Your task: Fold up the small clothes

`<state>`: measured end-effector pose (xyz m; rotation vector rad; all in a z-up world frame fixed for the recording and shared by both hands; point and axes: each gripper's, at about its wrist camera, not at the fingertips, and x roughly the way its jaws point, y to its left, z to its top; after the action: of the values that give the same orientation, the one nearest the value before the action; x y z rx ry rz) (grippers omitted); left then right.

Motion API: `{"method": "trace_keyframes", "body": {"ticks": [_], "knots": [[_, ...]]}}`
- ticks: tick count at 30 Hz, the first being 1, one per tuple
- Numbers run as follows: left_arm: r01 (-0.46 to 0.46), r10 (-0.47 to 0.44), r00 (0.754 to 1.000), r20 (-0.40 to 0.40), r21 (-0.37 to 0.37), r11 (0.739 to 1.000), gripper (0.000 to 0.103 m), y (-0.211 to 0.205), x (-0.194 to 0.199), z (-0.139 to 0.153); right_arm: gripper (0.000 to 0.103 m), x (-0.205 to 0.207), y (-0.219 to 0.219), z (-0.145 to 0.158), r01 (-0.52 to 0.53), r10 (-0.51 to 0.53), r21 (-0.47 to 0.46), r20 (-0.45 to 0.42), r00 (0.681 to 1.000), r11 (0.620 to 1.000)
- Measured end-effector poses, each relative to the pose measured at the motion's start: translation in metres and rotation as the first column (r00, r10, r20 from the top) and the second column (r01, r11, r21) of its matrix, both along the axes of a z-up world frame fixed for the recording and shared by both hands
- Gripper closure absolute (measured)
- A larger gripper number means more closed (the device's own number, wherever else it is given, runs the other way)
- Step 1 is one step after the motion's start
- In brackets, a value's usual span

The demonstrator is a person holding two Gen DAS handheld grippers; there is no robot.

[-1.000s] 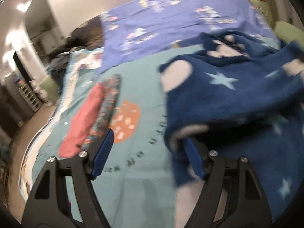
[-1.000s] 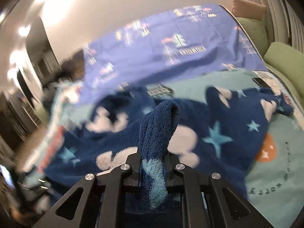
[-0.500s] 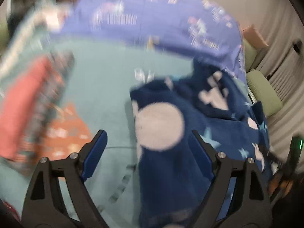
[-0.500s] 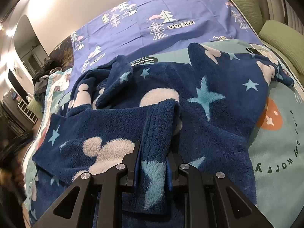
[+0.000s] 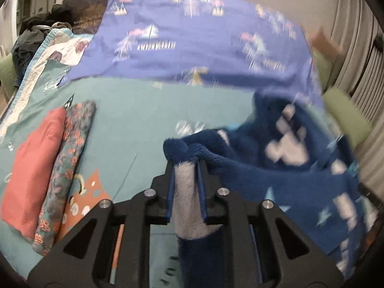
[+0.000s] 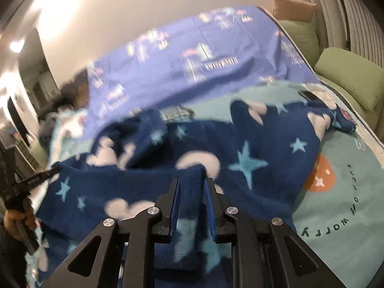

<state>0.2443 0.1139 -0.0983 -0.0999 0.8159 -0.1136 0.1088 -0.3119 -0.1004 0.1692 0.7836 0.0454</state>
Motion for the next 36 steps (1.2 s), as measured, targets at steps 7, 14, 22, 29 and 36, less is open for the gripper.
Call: {"method": "trace_keyframes", "body": {"ticks": [7,14,22,29,36], "knots": [[-0.006,0.01,0.998,0.066,-0.068,0.998,0.058,0.022,-0.049,0.03,0.07,-0.017,-0.021,0.0,-0.045,0.051,0.135,-0.043,0.998,0.99],[0.21,-0.215,0.976,-0.027,-0.143,0.967,0.029,-0.02,-0.083,0.019,0.038,-0.012,0.004,-0.017,-0.13,0.15,0.141,-0.143,0.978,0.981],[0.199,-0.196,0.979,-0.064,0.043,0.979,0.034,-0.044,-0.089,0.0,0.095,-0.031,-0.019,-0.004,-0.007,0.01,0.049,-0.077,0.997,0.999],[0.168,-0.164,0.984,-0.062,0.061,0.984,0.034,-0.037,-0.097,0.0,0.095,-0.037,-0.047,-0.01,0.002,0.019,0.177,-0.116,0.993,0.984],[0.255,-0.258,0.965,0.044,0.054,0.965,0.034,-0.072,-0.117,0.038,0.084,-0.041,-0.059,0.007,0.004,0.009,0.18,-0.071,0.997,0.984]]}}
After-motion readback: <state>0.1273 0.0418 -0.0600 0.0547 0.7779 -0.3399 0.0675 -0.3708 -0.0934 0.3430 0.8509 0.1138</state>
